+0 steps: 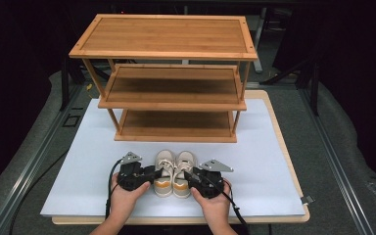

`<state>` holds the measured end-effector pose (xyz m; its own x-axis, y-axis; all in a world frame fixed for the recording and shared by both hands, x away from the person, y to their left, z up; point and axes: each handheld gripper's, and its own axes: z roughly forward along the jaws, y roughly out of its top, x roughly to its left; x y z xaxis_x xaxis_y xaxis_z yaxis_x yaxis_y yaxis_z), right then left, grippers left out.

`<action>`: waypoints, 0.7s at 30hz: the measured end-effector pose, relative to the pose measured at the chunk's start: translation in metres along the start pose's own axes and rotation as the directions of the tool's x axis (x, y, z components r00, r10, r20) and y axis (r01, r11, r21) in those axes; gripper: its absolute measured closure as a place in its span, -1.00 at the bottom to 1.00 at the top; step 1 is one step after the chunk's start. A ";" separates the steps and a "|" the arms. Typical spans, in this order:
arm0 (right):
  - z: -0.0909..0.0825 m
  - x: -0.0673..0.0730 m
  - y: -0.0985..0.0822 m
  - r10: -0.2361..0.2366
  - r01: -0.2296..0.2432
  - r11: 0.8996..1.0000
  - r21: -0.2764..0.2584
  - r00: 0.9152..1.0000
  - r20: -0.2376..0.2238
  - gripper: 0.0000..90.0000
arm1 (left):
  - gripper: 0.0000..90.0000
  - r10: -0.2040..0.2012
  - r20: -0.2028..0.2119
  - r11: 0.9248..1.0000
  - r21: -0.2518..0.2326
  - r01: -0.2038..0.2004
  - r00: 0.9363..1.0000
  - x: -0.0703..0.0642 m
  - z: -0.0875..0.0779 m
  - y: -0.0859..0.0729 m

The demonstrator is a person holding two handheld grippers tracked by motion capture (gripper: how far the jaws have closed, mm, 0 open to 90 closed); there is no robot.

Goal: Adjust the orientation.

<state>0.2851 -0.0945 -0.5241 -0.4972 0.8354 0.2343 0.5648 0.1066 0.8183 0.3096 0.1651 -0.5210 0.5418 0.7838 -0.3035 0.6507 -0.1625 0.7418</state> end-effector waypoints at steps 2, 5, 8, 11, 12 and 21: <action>0.001 0.000 0.000 -0.003 0.003 1.000 -0.007 1.000 0.013 0.32 | 0.29 -0.002 -0.002 1.000 -0.003 0.002 1.000 -0.001 0.001 0.000; 0.002 -0.003 0.002 -0.005 0.005 1.000 -0.010 1.000 0.018 0.32 | 0.29 0.001 -0.001 1.000 0.000 -0.001 1.000 -0.001 0.003 0.002; 0.003 -0.006 0.003 0.000 0.000 1.000 -0.011 1.000 0.011 0.31 | 0.28 0.003 -0.008 1.000 -0.003 -0.003 1.000 -0.001 0.003 0.002; 0.003 -0.007 0.003 0.001 -0.001 1.000 -0.016 1.000 0.002 0.29 | 0.25 -0.001 0.001 1.000 -0.016 0.001 1.000 0.000 0.002 0.000; 0.001 -0.008 0.002 -0.001 0.001 1.000 -0.015 1.000 0.007 0.28 | 0.24 -0.002 0.006 1.000 -0.024 0.002 1.000 0.001 0.002 -0.001; -0.006 -0.006 -0.001 0.042 -0.046 0.996 -0.076 0.998 -0.050 0.27 | 0.21 -0.038 0.041 0.998 -0.057 0.040 0.998 0.004 -0.004 -0.006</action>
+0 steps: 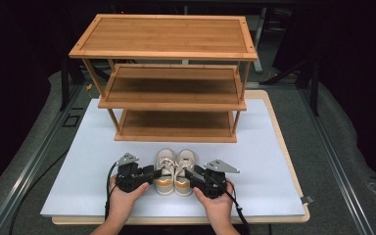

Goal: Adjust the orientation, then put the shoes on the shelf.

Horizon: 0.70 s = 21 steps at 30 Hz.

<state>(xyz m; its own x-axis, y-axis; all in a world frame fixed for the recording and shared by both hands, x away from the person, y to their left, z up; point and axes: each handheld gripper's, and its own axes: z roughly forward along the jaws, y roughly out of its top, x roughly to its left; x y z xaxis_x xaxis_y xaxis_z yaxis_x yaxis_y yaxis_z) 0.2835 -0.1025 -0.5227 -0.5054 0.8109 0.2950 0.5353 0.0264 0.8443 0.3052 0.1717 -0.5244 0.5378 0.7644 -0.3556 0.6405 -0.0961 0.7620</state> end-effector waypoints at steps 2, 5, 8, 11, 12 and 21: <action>0.000 0.002 0.000 -0.006 0.006 1.000 -0.002 1.000 0.011 0.29 | 0.21 -0.003 0.007 1.000 0.000 0.003 1.000 0.000 -0.001 -0.001; 0.000 0.002 -0.001 0.005 -0.005 1.000 0.003 1.000 0.009 0.25 | 0.22 -0.005 0.008 1.000 -0.010 0.005 1.000 0.000 0.000 -0.003; 0.001 0.004 -0.001 -0.015 0.015 1.000 0.008 1.000 0.016 0.20 | 0.22 0.008 -0.004 1.000 -0.014 -0.009 1.000 -0.002 0.001 -0.003; 0.003 0.008 -0.001 -0.053 0.053 0.999 0.014 0.998 0.036 0.16 | 0.20 0.002 -0.020 1.000 -0.018 -0.002 1.000 -0.005 0.003 -0.004; 0.004 0.009 -0.001 -0.078 0.078 0.997 0.013 0.996 0.053 0.17 | 0.19 -0.002 -0.026 1.000 -0.020 0.002 1.000 -0.005 0.004 -0.005; 0.002 0.006 -0.002 -0.061 0.057 0.997 0.059 0.996 0.058 0.26 | 0.16 -0.002 -0.028 1.000 -0.029 0.001 1.000 -0.005 0.005 -0.006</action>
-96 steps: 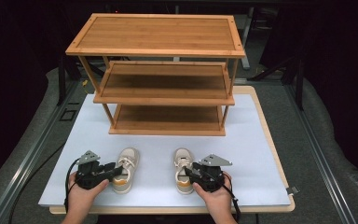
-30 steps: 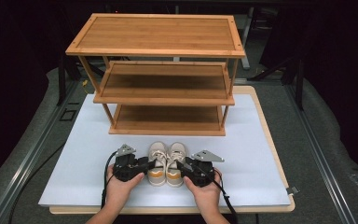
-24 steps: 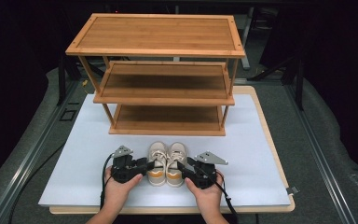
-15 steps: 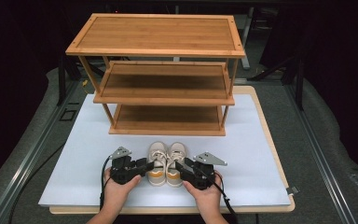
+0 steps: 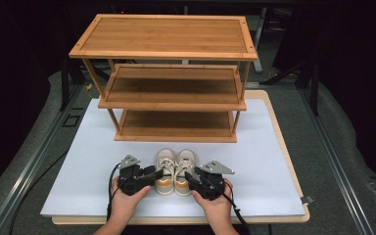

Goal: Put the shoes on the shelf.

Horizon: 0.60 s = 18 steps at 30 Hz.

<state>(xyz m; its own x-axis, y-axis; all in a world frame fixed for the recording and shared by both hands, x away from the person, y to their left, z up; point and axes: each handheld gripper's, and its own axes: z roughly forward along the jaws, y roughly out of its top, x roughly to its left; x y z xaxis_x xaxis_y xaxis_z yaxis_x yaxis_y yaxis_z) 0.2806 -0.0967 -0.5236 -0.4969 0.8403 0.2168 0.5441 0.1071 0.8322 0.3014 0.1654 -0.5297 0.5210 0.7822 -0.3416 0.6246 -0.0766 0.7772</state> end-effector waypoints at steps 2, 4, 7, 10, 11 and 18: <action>0.001 -0.004 -0.001 0.023 -0.023 1.000 0.009 1.000 -0.022 0.26 | 0.15 0.001 0.000 1.000 0.000 -0.001 1.000 0.000 0.001 0.000; 0.002 -0.004 -0.002 0.054 -0.054 0.998 0.012 0.998 -0.015 0.24 | 0.12 -0.007 0.004 1.000 -0.003 0.007 1.000 0.001 0.002 -0.001; 0.004 -0.005 -0.004 0.068 -0.068 0.998 -0.003 0.998 -0.009 0.24 | 0.05 -0.011 -0.005 1.000 -0.008 0.011 1.000 0.002 0.003 -0.001; 0.005 -0.005 -0.005 0.078 -0.078 0.997 -0.014 0.997 -0.005 0.24 | 0.08 -0.014 0.006 1.000 -0.008 0.014 1.000 0.002 0.006 -0.002; 0.005 -0.005 -0.005 0.079 -0.079 0.997 -0.013 0.997 0.001 0.24 | 0.08 -0.011 0.004 1.000 -0.010 0.011 1.000 0.002 0.006 -0.002; 0.005 -0.002 -0.006 0.090 -0.089 0.995 -0.033 0.996 0.013 0.28 | 0.11 -0.030 -0.004 0.999 -0.024 0.029 1.000 0.001 0.006 -0.004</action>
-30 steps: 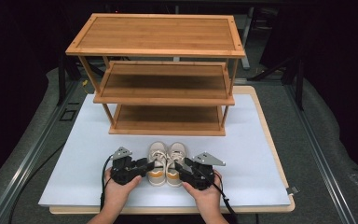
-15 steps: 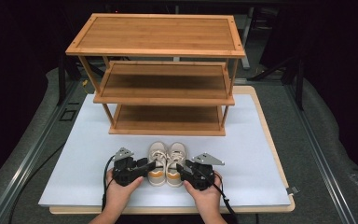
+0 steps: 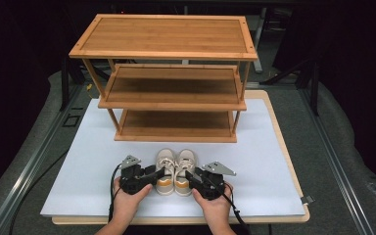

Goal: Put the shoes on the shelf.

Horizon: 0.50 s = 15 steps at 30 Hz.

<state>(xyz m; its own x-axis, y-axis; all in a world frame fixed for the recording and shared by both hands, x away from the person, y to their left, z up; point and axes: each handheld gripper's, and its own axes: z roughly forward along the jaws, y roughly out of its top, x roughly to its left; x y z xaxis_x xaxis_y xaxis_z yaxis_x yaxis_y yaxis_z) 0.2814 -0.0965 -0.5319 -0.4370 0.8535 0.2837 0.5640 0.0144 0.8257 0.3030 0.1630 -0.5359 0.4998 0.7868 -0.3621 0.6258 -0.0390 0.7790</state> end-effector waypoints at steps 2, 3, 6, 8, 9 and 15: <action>0.000 0.000 0.000 0.004 -0.004 1.000 -0.007 1.000 0.004 0.31 | 0.13 0.000 -0.003 1.000 -0.006 0.000 1.000 -0.001 -0.001 -0.001; 0.000 0.000 0.000 0.007 -0.007 1.000 -0.004 1.000 0.003 0.31 | 0.14 0.001 -0.006 1.000 -0.012 -0.001 1.000 -0.001 -0.001 -0.001; 0.000 -0.001 0.001 0.021 -0.021 1.000 0.006 1.000 -0.004 0.32 | 0.15 -0.008 -0.018 1.000 -0.022 0.007 1.000 -0.003 -0.001 -0.002; 0.001 -0.001 0.002 0.023 -0.023 1.000 0.014 1.000 0.002 0.31 | 0.17 -0.009 -0.031 1.000 -0.023 0.009 0.999 -0.004 0.000 -0.002; 0.001 0.000 0.003 0.022 -0.022 1.000 0.017 1.000 0.010 0.31 | 0.17 -0.007 -0.040 1.000 -0.021 0.006 0.999 -0.005 0.000 -0.002; 0.002 0.002 0.002 0.031 -0.032 0.999 0.017 0.999 0.023 0.30 | 0.20 -0.014 -0.051 1.000 -0.027 0.012 0.999 -0.007 0.001 -0.003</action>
<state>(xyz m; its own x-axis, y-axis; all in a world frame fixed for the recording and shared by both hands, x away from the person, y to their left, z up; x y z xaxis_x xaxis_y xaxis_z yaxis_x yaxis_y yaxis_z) 0.2833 -0.0942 -0.5306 -0.4029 0.8654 0.2978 0.5896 -0.0035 0.8077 0.2984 0.1576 -0.5359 0.4600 0.8177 -0.3460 0.6152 -0.0125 0.7883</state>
